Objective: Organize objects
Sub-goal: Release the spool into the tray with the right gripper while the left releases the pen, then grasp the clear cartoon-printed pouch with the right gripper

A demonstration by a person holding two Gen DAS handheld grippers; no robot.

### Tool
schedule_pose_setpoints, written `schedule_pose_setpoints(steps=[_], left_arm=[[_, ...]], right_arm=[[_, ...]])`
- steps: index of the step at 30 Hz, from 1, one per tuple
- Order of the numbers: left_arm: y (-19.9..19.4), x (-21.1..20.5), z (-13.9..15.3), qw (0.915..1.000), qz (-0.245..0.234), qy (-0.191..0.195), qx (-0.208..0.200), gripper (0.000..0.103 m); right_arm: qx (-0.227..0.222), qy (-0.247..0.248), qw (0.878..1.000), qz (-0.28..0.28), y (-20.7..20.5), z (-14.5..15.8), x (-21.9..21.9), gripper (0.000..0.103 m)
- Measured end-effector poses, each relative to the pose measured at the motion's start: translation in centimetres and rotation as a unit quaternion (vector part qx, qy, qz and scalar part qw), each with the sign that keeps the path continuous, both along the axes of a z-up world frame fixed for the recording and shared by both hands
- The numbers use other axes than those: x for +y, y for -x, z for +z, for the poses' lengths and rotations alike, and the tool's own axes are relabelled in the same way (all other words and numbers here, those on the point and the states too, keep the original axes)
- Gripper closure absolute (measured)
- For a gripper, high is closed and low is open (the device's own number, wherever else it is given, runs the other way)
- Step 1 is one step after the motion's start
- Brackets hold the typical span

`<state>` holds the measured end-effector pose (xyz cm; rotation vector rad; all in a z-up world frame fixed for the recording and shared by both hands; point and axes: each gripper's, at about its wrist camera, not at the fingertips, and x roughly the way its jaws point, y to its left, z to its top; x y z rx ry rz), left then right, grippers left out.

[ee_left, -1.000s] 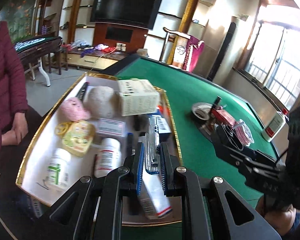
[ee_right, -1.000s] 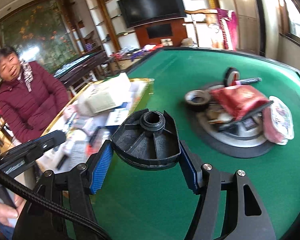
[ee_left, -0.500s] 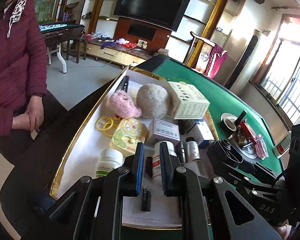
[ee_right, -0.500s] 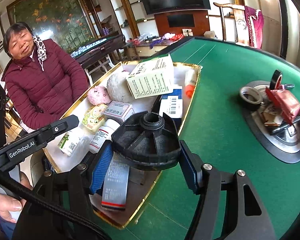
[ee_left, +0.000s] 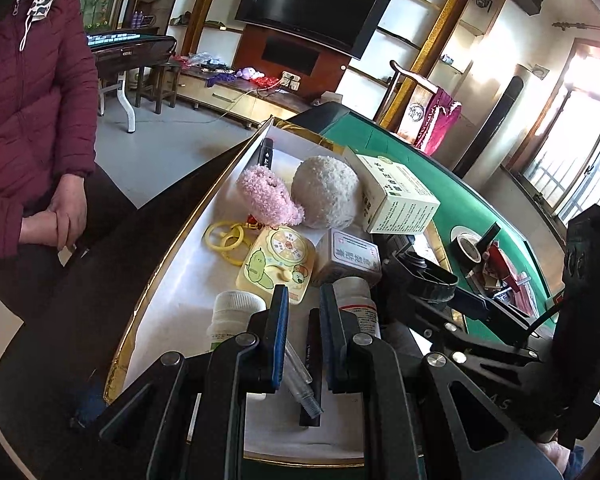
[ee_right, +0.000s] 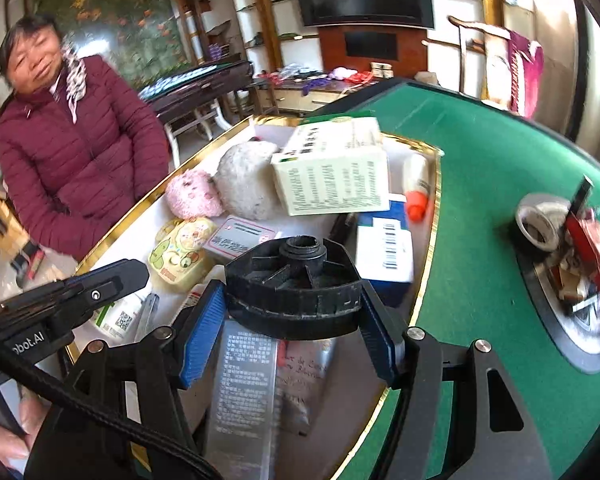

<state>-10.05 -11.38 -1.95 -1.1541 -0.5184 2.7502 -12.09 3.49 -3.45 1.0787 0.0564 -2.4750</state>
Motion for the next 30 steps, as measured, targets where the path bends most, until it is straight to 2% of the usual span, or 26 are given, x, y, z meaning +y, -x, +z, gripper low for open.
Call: schedule_pose_setpoints(steps=[2,4,11,15,17,20,22,24,28,30], left_arm=[[0.0,0.1,0.0,1.0,-0.002,0.0,-0.001,0.091],[-0.1,0.2,0.2,1.0,-0.006,0.001,0.0,0.091],[-0.6,1.4,1.0,0.9997,-0.021,0.008,0.005,0.091],[-0.9,2.8,1.5,0.9993,-0.036,0.012,0.007,0.091],[-1.3,4.2,2.0,0.9984,-0.052,0.016,0.012,0.091],[-2.0,7.0,2.8,0.9957,-0.087,0.023,0.019,0.091],[-2.5,9.3,3.2,0.9924,-0.117,0.028,0.024,0.091],[-2.9,11.8,3.4,0.9875,-0.152,0.032,0.025,0.091],[-3.4,17.2,2.4,0.976,-0.213,0.046,0.009,0.091],[-3.4,19.0,1.6,0.9713,-0.234,0.043,-0.005,0.091]], right_arm=[[-0.002,-0.005,1.0,0.007,-0.2,0.0,0.0,0.037],[0.003,-0.009,1.0,0.009,-0.6,0.3,0.4,0.028],[0.037,0.013,0.999,0.0,-2.6,2.4,3.2,0.027],[0.049,0.048,0.997,-0.045,-2.8,3.9,7.1,0.025],[0.059,0.056,0.993,-0.089,-2.6,4.6,9.9,0.022],[0.061,0.062,0.982,-0.166,-2.1,5.0,15.1,0.022],[0.059,0.052,0.971,-0.225,-1.6,5.2,18.6,0.021],[0.045,0.034,0.954,-0.295,-1.0,5.0,23.0,0.019],[0.001,0.032,0.928,-0.371,0.4,3.4,30.0,0.019],[-0.018,0.036,0.922,-0.386,0.9,2.6,31.9,0.019]])
